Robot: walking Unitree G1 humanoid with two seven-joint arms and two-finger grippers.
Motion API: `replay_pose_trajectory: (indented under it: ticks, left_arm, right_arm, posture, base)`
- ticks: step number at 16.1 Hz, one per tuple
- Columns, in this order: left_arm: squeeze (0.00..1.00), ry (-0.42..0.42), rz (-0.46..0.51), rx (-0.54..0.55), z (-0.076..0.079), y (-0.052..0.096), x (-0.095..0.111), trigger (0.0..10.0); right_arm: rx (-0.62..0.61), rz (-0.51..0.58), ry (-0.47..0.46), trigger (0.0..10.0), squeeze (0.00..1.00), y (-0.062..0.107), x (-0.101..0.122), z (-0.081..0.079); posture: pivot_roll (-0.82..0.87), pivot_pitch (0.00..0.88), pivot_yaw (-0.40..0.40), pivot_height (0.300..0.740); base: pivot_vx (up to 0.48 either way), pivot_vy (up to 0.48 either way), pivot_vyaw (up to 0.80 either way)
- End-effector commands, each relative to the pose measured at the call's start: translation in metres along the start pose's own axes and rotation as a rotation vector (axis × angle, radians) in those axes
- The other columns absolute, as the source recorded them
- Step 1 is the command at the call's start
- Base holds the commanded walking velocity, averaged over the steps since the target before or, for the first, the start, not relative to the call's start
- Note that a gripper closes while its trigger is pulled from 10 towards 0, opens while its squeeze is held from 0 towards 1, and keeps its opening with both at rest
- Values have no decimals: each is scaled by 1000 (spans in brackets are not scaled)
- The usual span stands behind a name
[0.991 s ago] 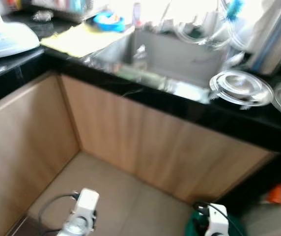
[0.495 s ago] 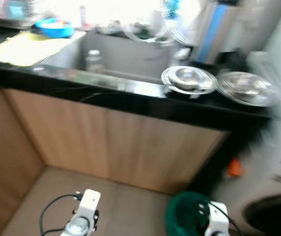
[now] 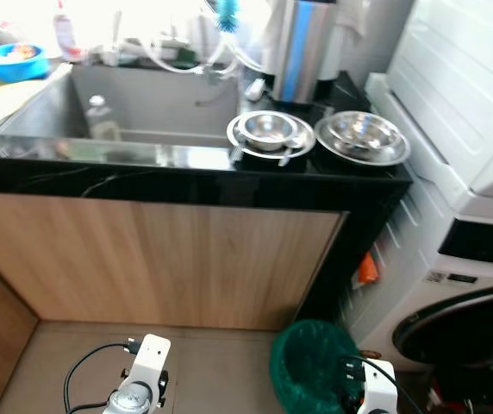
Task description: Kitchen organization
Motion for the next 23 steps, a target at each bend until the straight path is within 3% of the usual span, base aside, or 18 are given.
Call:
replay_pose_trajectory:
  ticks: [1,5,23]
  left_arm:
    - [0,-3,-12,-4,0,1,-4,10000]
    - [0,-8,-11,-1,0,0,-3,10000]
    - [0,-5,-2,1,0,0,-1,10000]
  right_arm:
    - [-3,0,5,10000,0,0,2,1]
    - [-3,2,6,10000,0,0,2,1]
    - [0,5,7,10000,0,-1,4,1]
  posture:
    - [-15,0,-62,740]
    - [-15,0,-62,740]
    - [-12,0,-65,740]
  base:
    - [0,0,-638]
    - [0,-281,-634]
    - [0,-36,-604]
Point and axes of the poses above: a point about 5 cm out from each wrist's last joint towards the gripper, its own y axis pointing back from the gripper into the wrist, its own x axis along the axis of the wrist's last joint, z = x × y, the point moved 5 cm from there along -y, pointing out of the wrist towards the gripper, and after that the axes turned 12 degrees about y, right-handed, at the moved point
